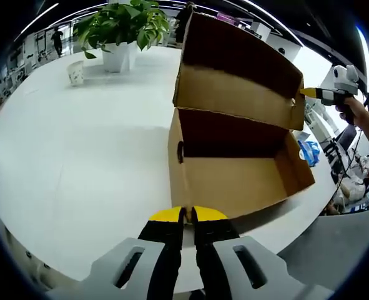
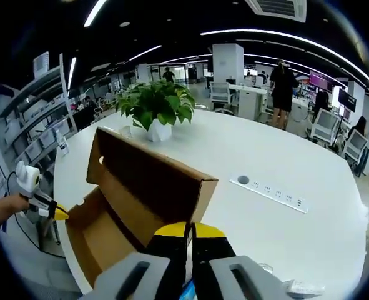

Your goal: Operate the shoe box by opening the lid, removing the specified soft item, and placing it in the target area until the item is outside and the box remains undamaged.

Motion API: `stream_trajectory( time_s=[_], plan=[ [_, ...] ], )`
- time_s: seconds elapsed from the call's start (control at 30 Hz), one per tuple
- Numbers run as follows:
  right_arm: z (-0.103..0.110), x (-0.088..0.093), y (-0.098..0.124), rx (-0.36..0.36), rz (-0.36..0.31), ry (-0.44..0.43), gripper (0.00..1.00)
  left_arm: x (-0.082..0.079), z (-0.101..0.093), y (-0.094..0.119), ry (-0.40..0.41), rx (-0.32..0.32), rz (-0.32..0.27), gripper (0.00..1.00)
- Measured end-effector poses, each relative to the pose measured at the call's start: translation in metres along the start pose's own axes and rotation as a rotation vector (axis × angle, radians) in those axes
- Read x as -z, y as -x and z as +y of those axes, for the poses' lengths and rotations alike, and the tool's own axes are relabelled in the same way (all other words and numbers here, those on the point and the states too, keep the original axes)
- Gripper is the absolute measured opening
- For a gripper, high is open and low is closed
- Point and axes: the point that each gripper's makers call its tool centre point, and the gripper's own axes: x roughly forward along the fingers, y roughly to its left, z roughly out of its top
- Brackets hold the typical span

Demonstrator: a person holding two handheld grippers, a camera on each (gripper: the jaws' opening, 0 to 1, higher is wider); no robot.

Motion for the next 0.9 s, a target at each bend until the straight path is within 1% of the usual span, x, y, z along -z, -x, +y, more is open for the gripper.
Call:
stream_trajectory(
  time_s=[0.07, 0.33, 0.9],
  plan=[
    [0.004, 0.001, 0.005, -0.002, -0.008, -0.002, 0.00, 0.000, 0.000, 0.000, -0.002, 0.001, 0.000, 0.03],
    [0.005, 0.002, 0.008, -0.005, -0.036, -0.009, 0.00, 0.000, 0.000, -0.001, -0.019, 0.008, 0.003, 0.03],
    [0.016, 0.014, 0.021, 0.001, -0.097, -0.017, 0.00, 0.002, -0.002, 0.000, -0.012, 0.034, -0.004, 0.04]
  ],
)
